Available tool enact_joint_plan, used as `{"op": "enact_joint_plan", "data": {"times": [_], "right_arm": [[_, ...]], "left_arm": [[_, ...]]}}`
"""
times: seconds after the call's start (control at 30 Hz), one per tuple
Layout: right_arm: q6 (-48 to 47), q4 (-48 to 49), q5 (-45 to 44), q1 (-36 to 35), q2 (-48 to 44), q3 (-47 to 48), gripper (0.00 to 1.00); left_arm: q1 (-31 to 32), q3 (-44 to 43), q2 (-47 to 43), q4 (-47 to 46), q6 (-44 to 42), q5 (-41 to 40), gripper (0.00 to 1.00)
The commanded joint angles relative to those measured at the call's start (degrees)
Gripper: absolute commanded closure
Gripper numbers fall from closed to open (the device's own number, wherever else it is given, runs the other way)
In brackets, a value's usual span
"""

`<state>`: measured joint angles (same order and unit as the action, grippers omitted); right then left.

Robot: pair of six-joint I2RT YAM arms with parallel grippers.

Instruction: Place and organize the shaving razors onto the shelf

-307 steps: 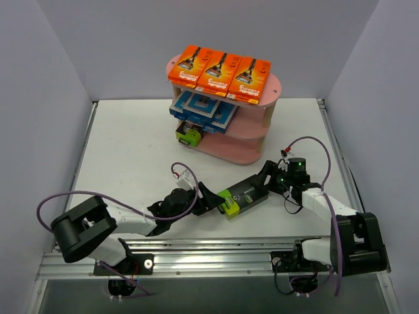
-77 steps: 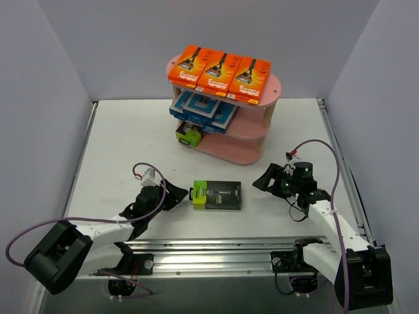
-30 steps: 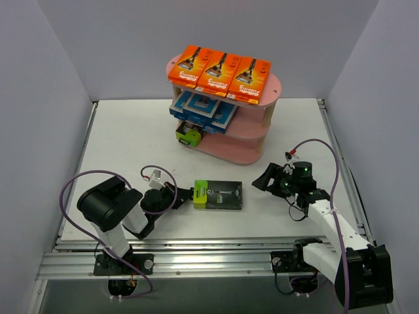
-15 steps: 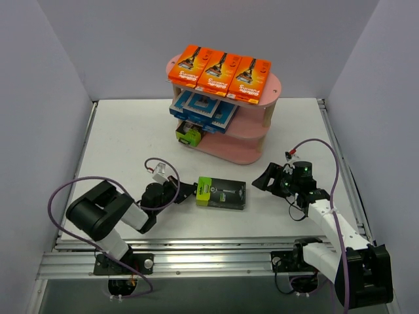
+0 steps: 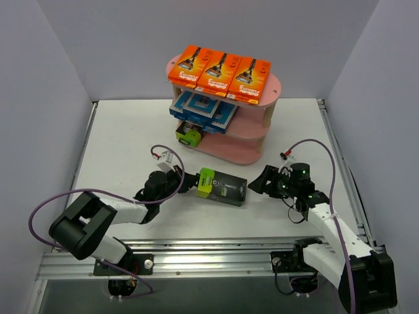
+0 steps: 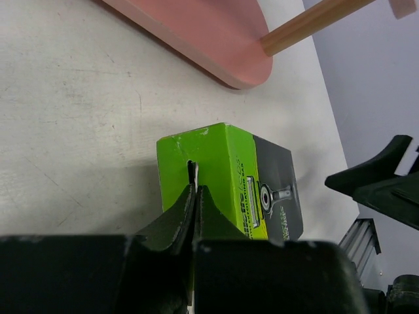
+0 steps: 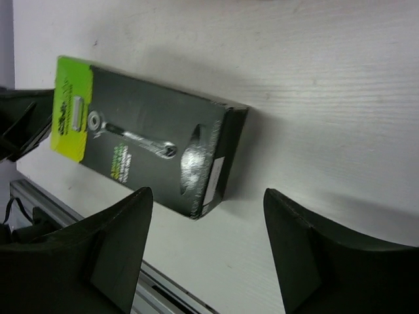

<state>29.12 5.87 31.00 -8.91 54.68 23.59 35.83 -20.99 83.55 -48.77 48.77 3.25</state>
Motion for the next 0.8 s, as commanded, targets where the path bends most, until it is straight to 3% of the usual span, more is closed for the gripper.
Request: {"op": "enact_joint_plan", "data": {"times": [0.0,0.2,0.47,0.63,0.77], "right_arm": [[-1.26,1.78,2.58,-4.53,-3.86,-0.3,0.36],[0.58,1.25,-0.59,-12.0,-4.14,-1.01,0.44],[6.81,-2.96,-12.36,-22.63,-6.24,-1.88,0.32],[10.51,-3.41,-19.75,-27.21,-7.74,-3.72,0.3],[12.7,0.27,-21.95,-28.88,-3.1,-5.22,0.32]], "left_arm": [[0.02,-3.52,0.91,-2.82,-2.72,-0.61,0.98],[0.11,-6.34,2.41,-2.99,-3.86,-0.43,0.98],[0.11,-6.34,0.3,-4.4,-9.48,-1.93,0.98],[0.11,-6.43,-0.14,-6.5,-13.08,-1.14,0.98],[0.03,-4.85,-0.23,-10.54,-14.06,-0.78,0.98]]}}
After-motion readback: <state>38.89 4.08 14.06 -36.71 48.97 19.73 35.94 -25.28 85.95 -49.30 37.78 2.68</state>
